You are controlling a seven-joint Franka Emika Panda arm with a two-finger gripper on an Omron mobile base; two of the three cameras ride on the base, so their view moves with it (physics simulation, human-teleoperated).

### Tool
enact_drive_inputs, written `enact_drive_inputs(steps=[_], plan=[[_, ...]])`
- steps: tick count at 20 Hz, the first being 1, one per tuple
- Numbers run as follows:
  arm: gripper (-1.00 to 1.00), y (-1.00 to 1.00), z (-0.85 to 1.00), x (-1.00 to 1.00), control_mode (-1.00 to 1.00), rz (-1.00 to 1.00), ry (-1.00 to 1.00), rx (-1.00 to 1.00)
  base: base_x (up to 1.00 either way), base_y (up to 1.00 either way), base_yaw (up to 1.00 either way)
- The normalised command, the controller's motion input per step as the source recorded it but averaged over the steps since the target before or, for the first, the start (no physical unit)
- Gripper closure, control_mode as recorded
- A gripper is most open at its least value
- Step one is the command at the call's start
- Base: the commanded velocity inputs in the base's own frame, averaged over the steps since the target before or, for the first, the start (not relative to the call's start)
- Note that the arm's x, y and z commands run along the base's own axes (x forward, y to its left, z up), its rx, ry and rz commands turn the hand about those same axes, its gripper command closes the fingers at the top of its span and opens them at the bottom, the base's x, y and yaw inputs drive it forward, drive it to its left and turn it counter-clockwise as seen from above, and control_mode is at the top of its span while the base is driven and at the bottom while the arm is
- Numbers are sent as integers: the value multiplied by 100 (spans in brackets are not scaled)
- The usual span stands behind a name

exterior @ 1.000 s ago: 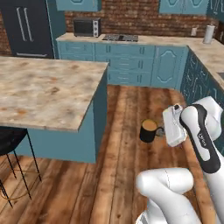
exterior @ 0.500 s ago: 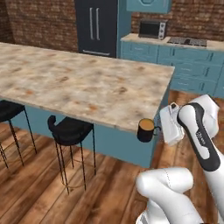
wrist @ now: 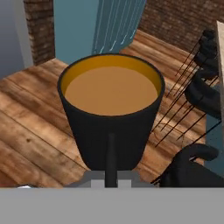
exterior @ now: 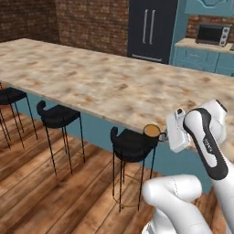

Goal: Pick up the brewed coffee from the coffee machine and place it next to the breakfast plate on the dining counter.

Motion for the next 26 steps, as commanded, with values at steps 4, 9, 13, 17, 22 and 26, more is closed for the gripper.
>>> enact_drive_inputs(steps=[4,9,13,17,22,26], plan=[[100,0,0,0,100,0,0,0,22,100,27],[100,0,0,0,100,0,0,0,37,100,20],[100,0,0,0,100,0,0,0,63,100,16],[100,0,0,0,100,0,0,0,100,100,13],[100,0,0,0,100,0,0,0,100,100,5],[100,0,0,0,100,0,0,0,100,94,0]])
